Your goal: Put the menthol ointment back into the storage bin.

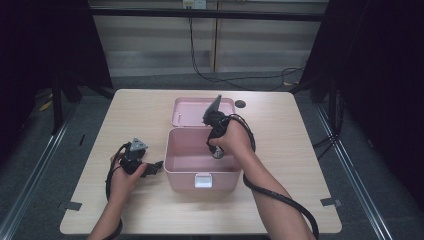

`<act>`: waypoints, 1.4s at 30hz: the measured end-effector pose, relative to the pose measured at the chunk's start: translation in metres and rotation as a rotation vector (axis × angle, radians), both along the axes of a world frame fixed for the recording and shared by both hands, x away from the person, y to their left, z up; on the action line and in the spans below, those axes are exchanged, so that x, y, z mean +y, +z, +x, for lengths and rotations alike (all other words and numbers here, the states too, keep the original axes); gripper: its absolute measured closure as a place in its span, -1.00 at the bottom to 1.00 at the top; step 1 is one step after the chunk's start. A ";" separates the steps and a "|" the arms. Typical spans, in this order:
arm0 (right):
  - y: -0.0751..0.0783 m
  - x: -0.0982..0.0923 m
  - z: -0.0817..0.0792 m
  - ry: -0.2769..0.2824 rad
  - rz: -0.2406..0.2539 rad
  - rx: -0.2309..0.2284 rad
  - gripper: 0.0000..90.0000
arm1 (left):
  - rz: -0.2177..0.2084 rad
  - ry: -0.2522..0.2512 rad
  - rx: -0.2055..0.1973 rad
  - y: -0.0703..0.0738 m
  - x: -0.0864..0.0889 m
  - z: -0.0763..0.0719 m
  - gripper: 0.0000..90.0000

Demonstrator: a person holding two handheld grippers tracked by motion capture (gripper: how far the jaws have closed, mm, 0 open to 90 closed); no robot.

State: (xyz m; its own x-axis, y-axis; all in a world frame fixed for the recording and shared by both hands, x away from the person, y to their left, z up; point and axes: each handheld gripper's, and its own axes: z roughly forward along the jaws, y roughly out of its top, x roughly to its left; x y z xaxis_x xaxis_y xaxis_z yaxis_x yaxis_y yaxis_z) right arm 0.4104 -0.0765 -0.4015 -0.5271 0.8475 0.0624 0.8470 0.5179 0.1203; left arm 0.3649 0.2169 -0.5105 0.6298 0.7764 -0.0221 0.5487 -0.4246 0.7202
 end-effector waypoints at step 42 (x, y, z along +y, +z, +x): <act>-0.025 0.001 0.004 -0.023 -0.013 -0.006 0.13 | -0.002 -0.001 -0.001 0.000 0.000 0.000 -0.74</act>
